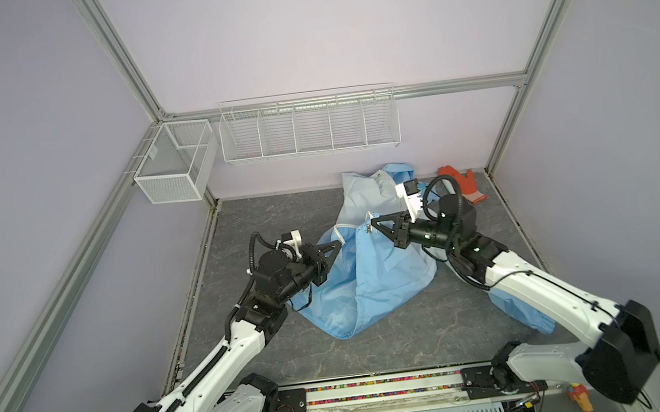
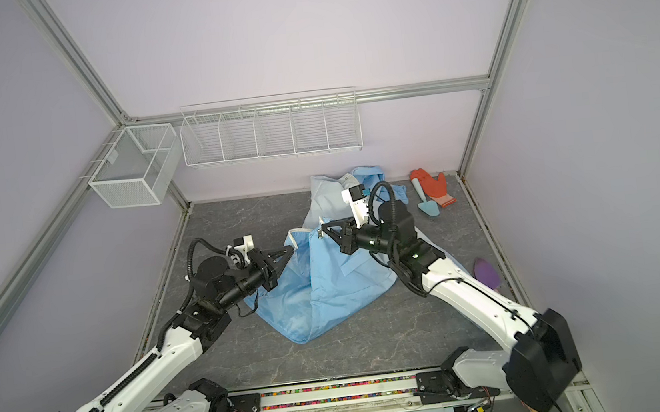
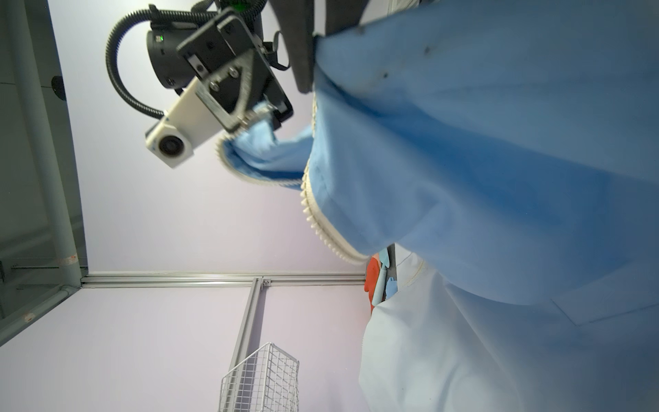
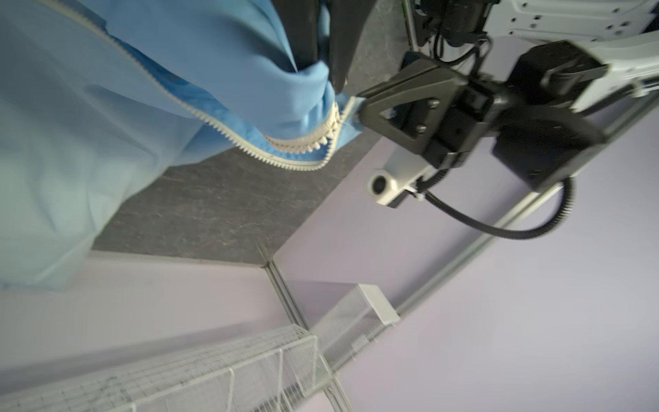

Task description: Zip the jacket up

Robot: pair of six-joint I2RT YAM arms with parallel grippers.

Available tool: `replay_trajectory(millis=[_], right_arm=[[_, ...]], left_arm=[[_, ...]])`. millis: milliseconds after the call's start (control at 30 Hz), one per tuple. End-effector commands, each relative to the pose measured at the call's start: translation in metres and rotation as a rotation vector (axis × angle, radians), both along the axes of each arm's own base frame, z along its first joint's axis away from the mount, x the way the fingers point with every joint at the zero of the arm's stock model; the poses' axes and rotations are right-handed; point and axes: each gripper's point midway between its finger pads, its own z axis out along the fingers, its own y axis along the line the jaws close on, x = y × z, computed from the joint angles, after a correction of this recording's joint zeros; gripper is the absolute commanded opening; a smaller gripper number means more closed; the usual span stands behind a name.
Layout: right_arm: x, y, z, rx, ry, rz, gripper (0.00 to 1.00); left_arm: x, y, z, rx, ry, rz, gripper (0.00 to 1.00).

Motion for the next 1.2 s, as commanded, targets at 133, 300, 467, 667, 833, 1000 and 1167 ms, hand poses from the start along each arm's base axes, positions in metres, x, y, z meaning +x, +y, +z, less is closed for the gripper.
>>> replay_trajectory(millis=[133, 300, 467, 667, 833, 1000, 1167], right_arm=[[-0.009, 0.002, 0.061, 0.08, -0.181, 0.048, 0.06], [-0.018, 0.008, 0.074, 0.215, -0.015, 0.11, 0.06], [-0.023, 0.011, 0.078, 0.313, 0.138, 0.138, 0.06], [-0.026, 0.011, 0.082, 0.379, 0.242, 0.154, 0.06], [-0.028, 0.013, 0.086, 0.399, 0.274, 0.178, 0.06], [-0.025, 0.018, 0.088, 0.408, 0.307, 0.199, 0.06], [-0.018, 0.02, 0.087, 0.425, 0.339, 0.194, 0.06]], left_arm=[[0.004, -0.01, 0.057, -0.053, -0.167, -0.05, 0.0], [-0.001, -0.008, 0.085, -0.077, -0.267, -0.053, 0.0], [0.001, -0.012, 0.107, -0.115, -0.337, -0.068, 0.0], [0.001, -0.02, 0.118, -0.125, -0.381, -0.105, 0.0], [0.003, -0.025, 0.123, -0.142, -0.396, -0.131, 0.0], [0.001, -0.028, 0.124, -0.146, -0.4, -0.157, 0.0], [-0.001, -0.029, 0.123, -0.147, -0.398, -0.169, 0.0]])
